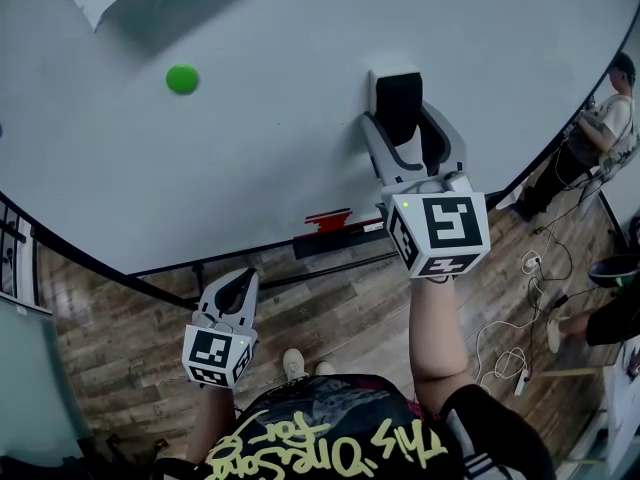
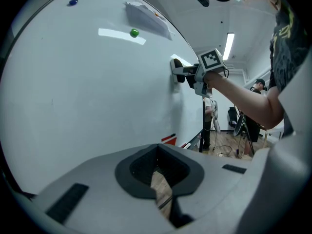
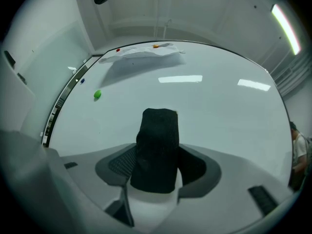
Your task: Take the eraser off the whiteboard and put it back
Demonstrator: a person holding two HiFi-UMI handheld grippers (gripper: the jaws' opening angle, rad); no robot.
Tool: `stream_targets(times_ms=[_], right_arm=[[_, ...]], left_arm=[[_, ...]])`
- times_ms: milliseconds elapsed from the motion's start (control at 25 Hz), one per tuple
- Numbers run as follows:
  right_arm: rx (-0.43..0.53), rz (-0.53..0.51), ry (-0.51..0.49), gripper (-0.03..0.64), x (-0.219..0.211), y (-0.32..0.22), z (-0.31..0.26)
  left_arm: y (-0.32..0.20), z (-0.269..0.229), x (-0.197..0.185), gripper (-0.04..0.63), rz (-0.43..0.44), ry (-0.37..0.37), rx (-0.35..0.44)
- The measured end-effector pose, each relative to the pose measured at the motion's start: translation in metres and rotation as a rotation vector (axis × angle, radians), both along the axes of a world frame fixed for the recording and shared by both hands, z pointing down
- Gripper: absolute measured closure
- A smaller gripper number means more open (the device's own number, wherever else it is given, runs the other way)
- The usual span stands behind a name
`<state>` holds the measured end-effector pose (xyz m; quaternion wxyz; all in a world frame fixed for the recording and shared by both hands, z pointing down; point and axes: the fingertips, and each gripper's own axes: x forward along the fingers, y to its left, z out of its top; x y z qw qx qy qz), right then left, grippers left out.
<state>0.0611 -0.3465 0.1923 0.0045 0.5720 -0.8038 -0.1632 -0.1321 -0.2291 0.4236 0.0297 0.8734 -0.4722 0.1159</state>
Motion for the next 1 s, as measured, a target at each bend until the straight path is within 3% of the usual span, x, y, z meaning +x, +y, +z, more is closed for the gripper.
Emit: stream_targets(times_ms=[1000], right_arm=[[0.002,-0.011,-0.061,0.377,0.0033,0.0024,0.0056]], left_arm=[[0.0048,-0.0034,-0.0034,0.588,-0.036,-0.012,0.014]])
